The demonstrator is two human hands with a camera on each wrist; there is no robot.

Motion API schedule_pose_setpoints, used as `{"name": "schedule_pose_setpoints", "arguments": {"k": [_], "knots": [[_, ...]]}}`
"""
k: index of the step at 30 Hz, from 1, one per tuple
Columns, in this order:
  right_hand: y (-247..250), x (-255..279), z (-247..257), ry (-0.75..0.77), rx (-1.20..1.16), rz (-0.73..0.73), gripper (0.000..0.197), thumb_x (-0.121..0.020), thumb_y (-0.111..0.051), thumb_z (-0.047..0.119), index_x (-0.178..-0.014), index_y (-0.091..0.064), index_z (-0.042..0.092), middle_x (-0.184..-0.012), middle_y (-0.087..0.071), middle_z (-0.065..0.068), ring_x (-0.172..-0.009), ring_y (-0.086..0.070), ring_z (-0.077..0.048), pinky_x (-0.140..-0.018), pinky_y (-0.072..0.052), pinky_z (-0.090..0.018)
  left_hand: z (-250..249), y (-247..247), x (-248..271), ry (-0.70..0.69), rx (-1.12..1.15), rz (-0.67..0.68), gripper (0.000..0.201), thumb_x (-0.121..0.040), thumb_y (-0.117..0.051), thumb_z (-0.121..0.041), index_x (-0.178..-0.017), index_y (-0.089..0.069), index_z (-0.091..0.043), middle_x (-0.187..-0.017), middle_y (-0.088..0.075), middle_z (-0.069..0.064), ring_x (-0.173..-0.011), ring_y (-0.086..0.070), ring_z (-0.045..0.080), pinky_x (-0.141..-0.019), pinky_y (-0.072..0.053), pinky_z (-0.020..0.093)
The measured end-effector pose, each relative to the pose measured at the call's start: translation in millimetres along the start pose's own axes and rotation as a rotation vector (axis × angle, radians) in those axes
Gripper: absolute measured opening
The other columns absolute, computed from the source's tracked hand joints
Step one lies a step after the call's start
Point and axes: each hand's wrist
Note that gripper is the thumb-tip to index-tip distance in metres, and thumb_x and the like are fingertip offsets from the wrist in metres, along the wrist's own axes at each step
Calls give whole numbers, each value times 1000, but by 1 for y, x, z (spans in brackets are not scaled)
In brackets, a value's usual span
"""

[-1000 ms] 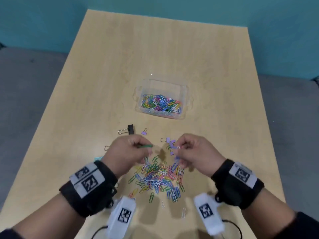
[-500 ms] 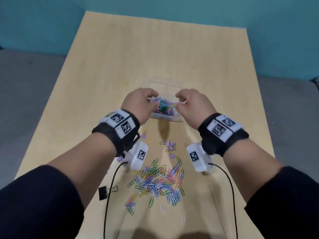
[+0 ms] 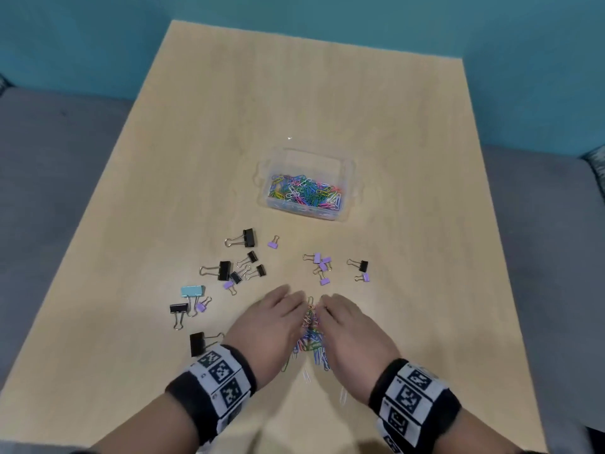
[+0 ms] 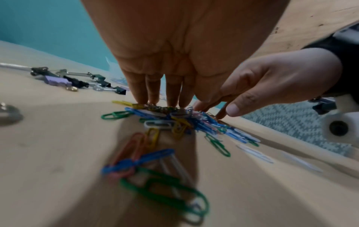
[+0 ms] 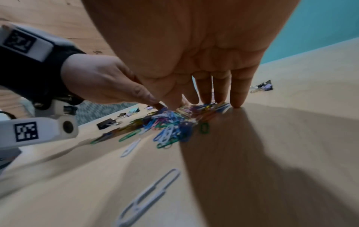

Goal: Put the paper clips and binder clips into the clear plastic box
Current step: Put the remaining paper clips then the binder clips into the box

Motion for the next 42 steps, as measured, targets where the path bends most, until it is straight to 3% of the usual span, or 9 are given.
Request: {"name": "schedule_pose_setpoints", "arguments": {"k": [6,9,12,19,23,27,33,37,42], "knots": [[11,50,-5,-6,-108,-13,14,-84,-41,24,-90,-54,23,-91,-54,3,-83,-50,-22,-72,-49,-38,-13,20,62,155,147,-67,9,-84,-51,-20,-76,-51,-24,-81,-51,-3,-70,-50,22,-64,-47,37],[-4,69,-4,-21,-248,198,28,-81,-27,36,-85,-52,24,-90,-53,4,-88,-52,-20,-78,-45,-36,-16,2,85,282,289,27,23,-83,-33,-35,-70,-48,-22,-77,-43,-9,-73,-54,17,-68,-45,32],[-13,58,8,-16,-278,181,28,-79,-26,35,-85,-51,24,-91,-52,5,-90,-50,-19,-78,-44,-35,-23,-12,80,290,356,-25,20,-82,-37,-33,-68,-50,-23,-76,-42,-9,-72,-50,15,-67,-40,27],[0,30,15,-172,-404,-53,8,-86,-51,27,-93,-53,26,-92,-49,8,-80,-51,-14,-71,-43,-32,-27,-1,64,380,338,-183,10,-82,-60,-26,-87,-54,-20,-89,-44,-4,-79,-49,19,-71,-46,35],[0,47,2,-402,-342,-15,70,-74,-67,46,-130,-27,38,-110,-30,8,-87,-55,-18,-73,-48,-33,-23,1,70,480,329,-43,82,-73,-71,-48,-140,-28,-28,-122,-35,-3,-106,-44,20,-88,-45,33],[-2,25,14,-320,-156,-8,94,-71,-70,54,-142,-11,36,-130,-26,2,-113,-40,-24,-86,-47,-36,-27,1,47,445,196,-10,99,-72,-70,-50,-145,-6,-34,-136,-24,-1,-116,-38,23,-93,-44,36],[1,-12,27,-223,-72,-62,59,-88,-59,37,-138,-32,25,-127,-35,-3,-109,-38,-25,-79,-45,-33,-24,4,10,418,88,-19,55,-86,-59,-35,-134,-33,-33,-126,-32,2,-107,-38,24,-80,-50,38],[3,-14,26,-135,15,-65,34,-76,-67,8,-106,-53,17,-103,-49,-5,-84,-45,-25,-57,-33,-31,-17,0,4,345,53,-43,27,-83,-55,-10,-107,-54,-23,-101,-39,3,-79,-35,19,-62,-42,33],[12,-10,26,-111,28,-27,28,-79,-51,-3,-102,-49,13,-104,-44,-7,-80,-36,-24,-60,-29,-34,-14,3,4,316,-3,-23,16,-78,-62,-6,-83,-53,-18,-85,-35,-1,-63,-34,17,-53,-30,30]]}}
Point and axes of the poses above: each hand's wrist, its own x-axis away from the middle knuckle, its own y-axis out of the back of the hand, z = x × y
